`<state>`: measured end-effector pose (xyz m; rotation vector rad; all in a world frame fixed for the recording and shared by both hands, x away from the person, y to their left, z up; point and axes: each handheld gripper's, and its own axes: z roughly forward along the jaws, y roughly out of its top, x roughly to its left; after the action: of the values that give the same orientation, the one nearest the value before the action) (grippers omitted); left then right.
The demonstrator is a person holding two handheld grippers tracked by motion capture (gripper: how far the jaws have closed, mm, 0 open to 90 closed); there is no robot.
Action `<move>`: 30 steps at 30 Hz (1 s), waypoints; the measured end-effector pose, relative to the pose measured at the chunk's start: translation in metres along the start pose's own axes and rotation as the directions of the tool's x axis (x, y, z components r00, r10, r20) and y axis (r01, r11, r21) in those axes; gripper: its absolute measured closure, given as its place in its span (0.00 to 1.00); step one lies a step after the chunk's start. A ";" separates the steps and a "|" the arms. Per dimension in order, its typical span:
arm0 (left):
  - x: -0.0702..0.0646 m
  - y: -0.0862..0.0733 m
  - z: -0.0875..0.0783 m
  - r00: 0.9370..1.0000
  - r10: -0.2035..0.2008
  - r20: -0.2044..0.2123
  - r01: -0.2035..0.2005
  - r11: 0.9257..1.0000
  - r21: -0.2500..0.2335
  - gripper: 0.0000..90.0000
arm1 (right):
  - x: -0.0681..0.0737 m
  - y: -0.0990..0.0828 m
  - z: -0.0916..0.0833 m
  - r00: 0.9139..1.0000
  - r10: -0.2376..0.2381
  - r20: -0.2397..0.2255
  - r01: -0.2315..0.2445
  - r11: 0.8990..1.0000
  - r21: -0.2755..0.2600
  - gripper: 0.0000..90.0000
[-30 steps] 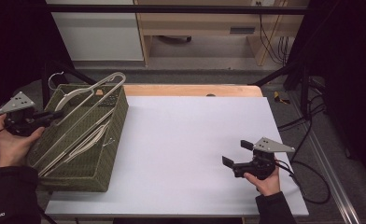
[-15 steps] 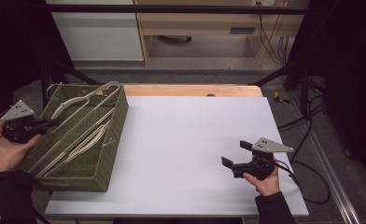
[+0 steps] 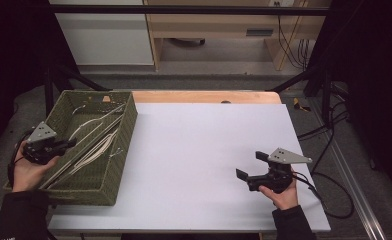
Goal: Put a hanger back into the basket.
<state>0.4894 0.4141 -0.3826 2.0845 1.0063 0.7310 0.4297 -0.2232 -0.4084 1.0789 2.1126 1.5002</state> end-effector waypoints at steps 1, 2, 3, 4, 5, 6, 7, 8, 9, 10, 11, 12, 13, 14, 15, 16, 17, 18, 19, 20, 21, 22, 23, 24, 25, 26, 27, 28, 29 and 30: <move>-0.001 -0.001 0.001 1.000 0.000 0.003 0.000 1.000 0.006 0.94 | 0.000 0.000 0.000 1.000 0.000 -0.001 0.000 1.000 0.000 0.03; -0.002 -0.002 0.002 1.000 -0.001 0.011 0.001 1.000 0.020 0.93 | 0.000 0.000 0.000 1.000 -0.005 -0.002 0.005 1.000 0.001 0.03; -0.003 -0.003 0.003 1.000 0.006 0.010 -0.007 0.999 0.033 0.92 | 0.000 0.000 0.000 1.000 0.003 0.000 -0.003 1.000 -0.001 0.03; -0.004 -0.004 0.004 1.000 0.008 0.016 -0.009 0.999 0.053 0.92 | 0.001 0.000 0.000 1.000 0.003 -0.001 -0.003 1.000 -0.001 0.03; -0.005 -0.005 0.005 0.999 0.006 0.033 -0.009 0.997 0.073 0.91 | 0.001 0.000 0.000 1.000 0.004 -0.002 -0.004 1.000 -0.001 0.03; -0.006 -0.005 0.006 0.999 -0.005 0.048 0.002 0.998 0.069 0.89 | 0.001 0.000 0.000 1.000 0.003 -0.001 -0.003 1.000 -0.001 0.03; -0.007 -0.004 0.007 0.998 -0.010 0.067 0.004 0.997 0.083 0.88 | 0.001 0.000 0.000 1.000 0.003 -0.001 -0.003 1.000 -0.001 0.03; -0.009 -0.003 0.008 0.997 -0.001 0.073 -0.006 0.995 0.097 0.87 | 0.001 0.000 0.001 1.000 0.002 -0.001 -0.002 1.000 -0.001 0.03; -0.010 -0.002 0.009 0.997 0.006 0.081 -0.015 0.993 0.113 0.86 | 0.001 0.000 0.001 1.000 0.001 -0.002 -0.001 1.000 0.001 0.03; -0.012 -0.002 0.011 0.996 0.004 0.092 -0.016 0.992 0.125 0.86 | 0.001 0.000 0.001 1.000 0.003 -0.003 -0.003 1.000 0.001 0.03; -0.014 -0.002 0.012 0.996 0.004 0.092 -0.016 0.992 0.128 0.85 | 0.001 0.000 0.001 1.000 0.004 -0.004 -0.004 1.000 0.001 0.03; -0.015 -0.002 0.013 0.995 -0.001 0.098 -0.012 0.991 0.131 0.85 | 0.001 -0.001 0.001 1.000 0.004 -0.003 -0.004 1.000 0.002 0.03; -0.015 -0.002 0.013 0.994 -0.010 0.106 -0.005 0.991 0.135 0.84 | 0.002 -0.001 0.001 1.000 0.005 -0.003 -0.005 1.000 0.002 0.03; -0.016 -0.002 0.014 0.994 -0.010 0.113 -0.006 0.991 0.136 0.83 | 0.002 -0.001 0.001 1.000 0.005 -0.004 -0.005 1.000 0.001 0.03; -0.016 -0.002 0.014 0.992 -0.018 0.122 0.000 0.990 0.141 0.80 | 0.002 -0.001 0.001 1.000 0.005 -0.004 -0.005 1.000 0.001 0.03; -0.017 -0.001 0.014 0.992 -0.019 0.128 0.000 0.989 0.148 0.77 | 0.002 -0.001 0.001 1.000 0.005 -0.003 -0.005 1.000 0.001 0.03; -0.018 -0.001 0.015 0.991 -0.010 0.130 -0.011 0.988 0.156 0.74 | 0.002 -0.001 0.001 1.000 0.005 -0.004 -0.005 1.000 0.001 0.03; -0.019 -0.001 0.015 0.991 -0.015 0.132 -0.006 0.987 0.159 0.72 | 0.002 -0.001 0.001 1.000 0.006 -0.006 -0.006 1.000 0.002 0.03; -0.020 0.000 0.015 0.990 -0.014 0.137 -0.008 0.987 0.160 0.69 | 0.002 -0.001 0.001 1.000 0.004 -0.011 -0.004 1.000 0.002 0.03; -0.020 0.001 0.015 0.991 -0.005 0.134 -0.017 0.987 0.161 0.67 | 0.002 -0.001 0.002 1.000 0.006 -0.009 -0.006 1.000 0.002 0.03; -0.021 0.001 0.015 0.991 -0.007 0.132 -0.015 0.987 0.160 0.66 | 0.002 -0.001 0.002 1.000 0.005 -0.006 -0.005 1.000 0.002 0.03; -0.021 0.002 0.014 0.991 -0.007 0.131 -0.013 0.988 0.151 0.64 | 0.002 -0.001 0.001 1.000 0.005 -0.005 -0.005 1.000 0.002 0.03; -0.021 0.002 0.013 0.991 -0.014 0.136 -0.006 0.989 0.145 0.63 | 0.002 0.000 0.001 1.000 0.006 -0.005 -0.006 1.000 0.001 0.03; -0.021 0.003 0.012 0.991 -0.013 0.136 -0.005 0.991 0.132 0.61 | 0.002 0.000 0.001 1.000 0.005 -0.005 -0.005 1.000 0.000 0.03; -0.021 0.004 0.011 0.991 -0.016 0.135 0.000 0.993 0.115 0.59 | 0.001 0.000 0.000 1.000 0.003 -0.006 -0.003 1.000 0.001 0.03; -0.021 0.006 0.008 0.991 -0.013 0.136 -0.001 0.995 0.100 0.59 | 0.001 0.000 0.000 1.000 0.004 -0.006 -0.004 1.000 -0.001 0.03; -0.022 0.007 0.006 0.991 -0.014 0.133 0.003 0.996 0.085 0.58 | 0.001 0.000 0.000 1.000 0.004 -0.005 -0.004 1.000 -0.002 0.03; -0.023 0.009 0.003 0.991 -0.010 0.131 0.000 0.997 0.074 0.57 | 0.001 0.000 0.000 1.000 0.003 -0.003 -0.003 1.000 -0.002 0.03; -0.024 0.011 0.000 0.992 -0.013 0.128 0.006 0.998 0.060 0.55 | 0.001 0.000 0.000 1.000 0.004 -0.002 -0.004 1.000 -0.003 0.03; -0.025 0.013 -0.002 0.992 -0.012 0.127 0.007 0.999 0.044 0.54 | 0.001 0.000 -0.001 1.000 -0.001 -0.006 0.001 1.000 0.000 0.03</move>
<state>0.4800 0.3885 -0.3759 2.1330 0.9680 0.5679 0.4288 -0.2233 -0.4079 1.0747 2.1168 1.5053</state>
